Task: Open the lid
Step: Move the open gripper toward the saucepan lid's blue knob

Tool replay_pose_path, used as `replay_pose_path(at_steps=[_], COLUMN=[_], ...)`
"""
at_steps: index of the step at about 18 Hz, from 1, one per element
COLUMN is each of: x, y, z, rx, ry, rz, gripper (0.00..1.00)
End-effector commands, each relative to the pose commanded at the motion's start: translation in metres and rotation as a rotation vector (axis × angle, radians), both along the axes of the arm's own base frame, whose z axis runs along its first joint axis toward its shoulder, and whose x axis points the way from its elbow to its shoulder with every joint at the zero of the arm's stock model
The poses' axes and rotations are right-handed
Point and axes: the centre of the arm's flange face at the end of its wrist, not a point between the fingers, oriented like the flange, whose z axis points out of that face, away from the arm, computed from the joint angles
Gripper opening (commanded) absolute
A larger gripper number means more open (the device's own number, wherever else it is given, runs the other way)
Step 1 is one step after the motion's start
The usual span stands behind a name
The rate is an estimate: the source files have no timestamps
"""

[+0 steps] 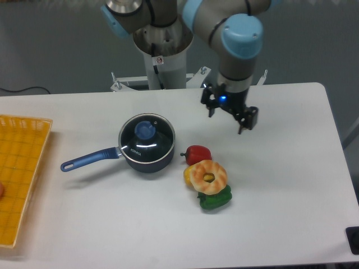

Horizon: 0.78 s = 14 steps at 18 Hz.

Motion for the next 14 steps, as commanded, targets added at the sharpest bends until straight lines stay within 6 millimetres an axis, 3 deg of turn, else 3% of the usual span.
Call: replay_pose_path(at_steps=[6, 10, 14], x=[0.026, 0.032, 0.060], y=[-0.013, -0.013, 0.012], z=[0.010, 0.012, 0.003], rx=[0.010, 0.012, -0.008], ry=[0.013, 0.015, 0.006], rz=[-0.013, -0.019, -0.099], gripper=[1.00, 1.00, 1.00])
